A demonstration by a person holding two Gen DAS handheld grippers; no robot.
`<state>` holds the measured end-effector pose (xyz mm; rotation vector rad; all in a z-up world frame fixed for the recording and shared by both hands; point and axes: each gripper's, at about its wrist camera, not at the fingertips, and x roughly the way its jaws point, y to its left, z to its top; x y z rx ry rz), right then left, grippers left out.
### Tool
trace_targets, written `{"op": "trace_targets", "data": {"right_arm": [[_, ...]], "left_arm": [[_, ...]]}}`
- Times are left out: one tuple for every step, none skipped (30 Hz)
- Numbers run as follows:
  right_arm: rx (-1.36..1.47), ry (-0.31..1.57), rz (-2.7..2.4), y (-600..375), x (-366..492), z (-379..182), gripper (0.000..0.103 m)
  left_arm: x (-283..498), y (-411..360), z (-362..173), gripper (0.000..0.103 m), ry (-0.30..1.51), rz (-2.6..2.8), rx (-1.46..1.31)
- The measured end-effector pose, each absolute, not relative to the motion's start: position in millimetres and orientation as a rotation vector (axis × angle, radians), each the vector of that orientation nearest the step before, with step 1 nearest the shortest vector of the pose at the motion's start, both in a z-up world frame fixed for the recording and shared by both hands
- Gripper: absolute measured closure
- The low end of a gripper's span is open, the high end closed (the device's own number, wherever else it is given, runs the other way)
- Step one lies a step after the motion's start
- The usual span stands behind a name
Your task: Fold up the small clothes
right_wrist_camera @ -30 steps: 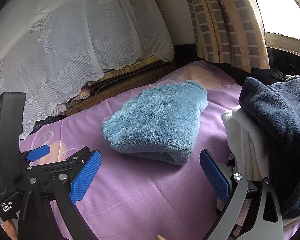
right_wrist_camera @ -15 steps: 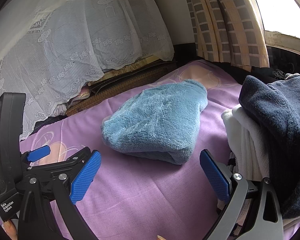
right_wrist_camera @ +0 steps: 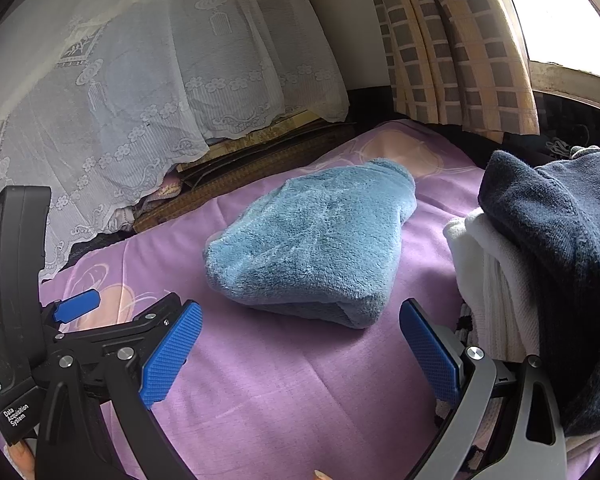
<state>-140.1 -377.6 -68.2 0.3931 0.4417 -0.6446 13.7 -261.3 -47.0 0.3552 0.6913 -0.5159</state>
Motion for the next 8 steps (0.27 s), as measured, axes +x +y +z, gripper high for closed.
{"op": "trace_targets", "data": {"right_arm": [[0.397,0.441,-0.645,-379.7,-141.7,-67.9,0.004],[0.399,0.442,-0.648,-380.0,-141.2,-67.7,0.004],[0.399,0.441,-0.648,-378.1,-139.9,-67.8,0.004],[0.4,0.44,-0.647,-376.1,-138.6,-67.8,0.004],[0.401,0.439,-0.645,-378.9,-140.1,-67.4,0.004],[0.402,0.438,-0.645,-380.5,-142.0,-67.2,0.004],[0.402,0.437,-0.645,-378.5,-140.3,-67.4,0.004],[0.403,0.437,-0.647,-378.6,-143.5,-67.2,0.004]], "left_arm": [[14.1,-262.4,-47.0,0.005,0.694,-0.515,0.36],[14.7,-262.9,-47.2,0.005,0.698,-0.512,0.361],[14.4,-262.6,-47.3,0.005,0.698,-0.509,0.356],[14.9,-262.2,-47.0,0.005,0.699,-0.513,0.353],[15.1,-262.2,-46.9,0.005,0.702,-0.519,0.352],[15.4,-262.4,-46.9,0.005,0.703,-0.52,0.35],[15.1,-262.2,-46.6,0.005,0.703,-0.52,0.349],[15.7,-261.9,-46.7,0.005,0.702,-0.519,0.35]]}}
